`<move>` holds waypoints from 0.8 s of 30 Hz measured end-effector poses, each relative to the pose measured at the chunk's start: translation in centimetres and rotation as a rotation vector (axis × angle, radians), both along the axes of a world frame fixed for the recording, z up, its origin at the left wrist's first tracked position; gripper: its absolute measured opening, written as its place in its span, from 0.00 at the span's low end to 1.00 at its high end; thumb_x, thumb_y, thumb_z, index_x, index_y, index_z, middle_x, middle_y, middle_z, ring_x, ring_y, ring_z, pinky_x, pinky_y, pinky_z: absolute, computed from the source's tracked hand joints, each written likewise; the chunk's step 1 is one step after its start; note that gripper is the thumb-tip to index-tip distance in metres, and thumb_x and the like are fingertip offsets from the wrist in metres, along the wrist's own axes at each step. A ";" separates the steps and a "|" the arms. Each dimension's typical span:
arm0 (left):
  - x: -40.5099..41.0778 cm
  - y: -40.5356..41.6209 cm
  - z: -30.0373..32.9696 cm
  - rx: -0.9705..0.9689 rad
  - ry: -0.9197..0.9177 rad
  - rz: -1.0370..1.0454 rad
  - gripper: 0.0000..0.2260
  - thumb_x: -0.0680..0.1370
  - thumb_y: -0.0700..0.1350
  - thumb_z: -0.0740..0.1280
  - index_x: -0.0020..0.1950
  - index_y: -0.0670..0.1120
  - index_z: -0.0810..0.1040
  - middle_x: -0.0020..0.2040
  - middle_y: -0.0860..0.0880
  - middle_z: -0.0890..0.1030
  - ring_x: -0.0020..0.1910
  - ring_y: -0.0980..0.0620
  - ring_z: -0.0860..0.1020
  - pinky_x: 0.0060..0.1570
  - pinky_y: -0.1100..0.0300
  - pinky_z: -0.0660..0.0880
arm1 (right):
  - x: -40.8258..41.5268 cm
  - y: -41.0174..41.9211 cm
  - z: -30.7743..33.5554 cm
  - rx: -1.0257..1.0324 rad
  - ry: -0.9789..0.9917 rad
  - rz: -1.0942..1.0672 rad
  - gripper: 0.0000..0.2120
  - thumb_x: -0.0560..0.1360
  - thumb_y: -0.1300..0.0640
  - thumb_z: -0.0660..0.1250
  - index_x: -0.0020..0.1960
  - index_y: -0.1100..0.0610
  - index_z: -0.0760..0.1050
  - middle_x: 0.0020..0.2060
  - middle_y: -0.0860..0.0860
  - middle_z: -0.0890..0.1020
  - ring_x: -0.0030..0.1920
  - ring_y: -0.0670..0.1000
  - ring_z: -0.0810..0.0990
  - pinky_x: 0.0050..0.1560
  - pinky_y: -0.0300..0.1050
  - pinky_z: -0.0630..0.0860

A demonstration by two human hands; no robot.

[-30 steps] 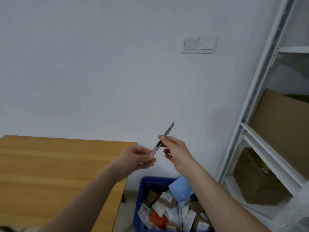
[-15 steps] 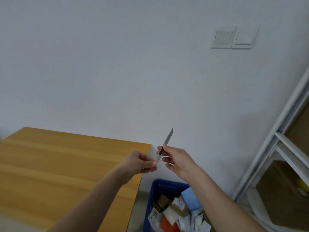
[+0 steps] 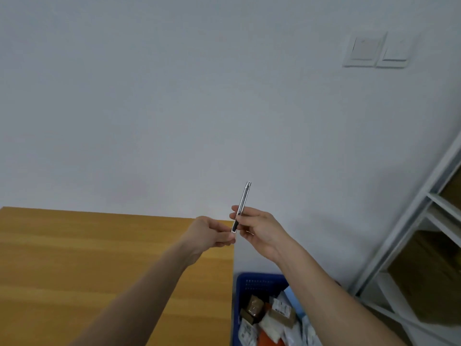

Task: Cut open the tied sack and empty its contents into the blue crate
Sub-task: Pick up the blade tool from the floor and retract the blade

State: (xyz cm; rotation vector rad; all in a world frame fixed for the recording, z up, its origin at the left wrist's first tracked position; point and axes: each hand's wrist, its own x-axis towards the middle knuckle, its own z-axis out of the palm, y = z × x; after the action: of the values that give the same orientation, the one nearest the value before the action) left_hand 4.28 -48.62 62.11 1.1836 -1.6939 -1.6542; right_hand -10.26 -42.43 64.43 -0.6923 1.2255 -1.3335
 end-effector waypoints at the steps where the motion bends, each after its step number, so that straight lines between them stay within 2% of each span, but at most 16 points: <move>1: 0.6 -0.7 -0.2 0.004 0.004 0.000 0.06 0.72 0.37 0.73 0.47 0.35 0.83 0.38 0.43 0.84 0.38 0.52 0.82 0.43 0.62 0.78 | 0.7 -0.7 -0.3 0.002 -0.004 -0.001 0.12 0.75 0.70 0.63 0.53 0.60 0.80 0.42 0.53 0.83 0.34 0.47 0.75 0.40 0.37 0.74; 7: 4.4 -4.3 -2.7 0.084 0.013 -0.014 0.08 0.72 0.37 0.73 0.48 0.34 0.82 0.38 0.44 0.84 0.38 0.53 0.82 0.45 0.61 0.79 | 4.3 -4.6 -2.5 0.043 0.010 -0.004 0.14 0.74 0.73 0.62 0.53 0.60 0.80 0.43 0.54 0.83 0.35 0.47 0.74 0.41 0.39 0.72; 10: 5.7 -5.5 -4.2 0.141 0.021 -0.009 0.08 0.74 0.38 0.72 0.49 0.35 0.83 0.38 0.45 0.84 0.36 0.55 0.82 0.40 0.64 0.77 | 5.4 -6.0 -4.1 0.072 0.009 -0.013 0.14 0.74 0.72 0.64 0.54 0.59 0.80 0.43 0.54 0.83 0.35 0.47 0.76 0.42 0.39 0.73; 13: 6.6 -6.7 -5.9 0.218 0.010 0.033 0.08 0.75 0.41 0.71 0.49 0.37 0.83 0.38 0.45 0.84 0.37 0.53 0.81 0.39 0.63 0.76 | 6.0 -6.8 -5.9 0.174 0.032 -0.055 0.10 0.74 0.64 0.70 0.55 0.59 0.80 0.44 0.54 0.83 0.35 0.47 0.76 0.39 0.38 0.75; 16: 7.3 -7.6 -8.2 0.273 -0.047 0.104 0.07 0.76 0.42 0.70 0.47 0.38 0.82 0.38 0.45 0.84 0.37 0.52 0.80 0.39 0.62 0.77 | 6.0 -7.5 -8.8 0.353 0.016 -0.097 0.11 0.75 0.56 0.69 0.56 0.58 0.79 0.46 0.53 0.84 0.37 0.48 0.76 0.34 0.39 0.74; 20: 8.2 -7.8 -12.9 0.391 -0.134 0.217 0.06 0.76 0.41 0.70 0.47 0.38 0.81 0.39 0.44 0.83 0.35 0.51 0.79 0.34 0.63 0.75 | 5.6 -7.9 -12.7 0.544 -0.027 -0.126 0.08 0.77 0.60 0.65 0.55 0.58 0.79 0.43 0.53 0.82 0.35 0.48 0.75 0.32 0.39 0.72; 24: 8.8 -6.9 -18.0 0.519 -0.247 0.263 0.09 0.77 0.41 0.69 0.53 0.37 0.80 0.41 0.45 0.82 0.34 0.52 0.77 0.30 0.64 0.73 | 5.2 -7.7 -15.2 0.623 -0.022 -0.123 0.06 0.79 0.62 0.61 0.50 0.57 0.77 0.40 0.52 0.81 0.34 0.48 0.74 0.32 0.39 0.71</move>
State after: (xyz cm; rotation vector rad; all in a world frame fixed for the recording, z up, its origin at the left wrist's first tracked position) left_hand 13.09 -55.55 44.07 1.8307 -1.1907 -1.8938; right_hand -5.05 -50.09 49.23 -0.1594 1.5785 -0.9659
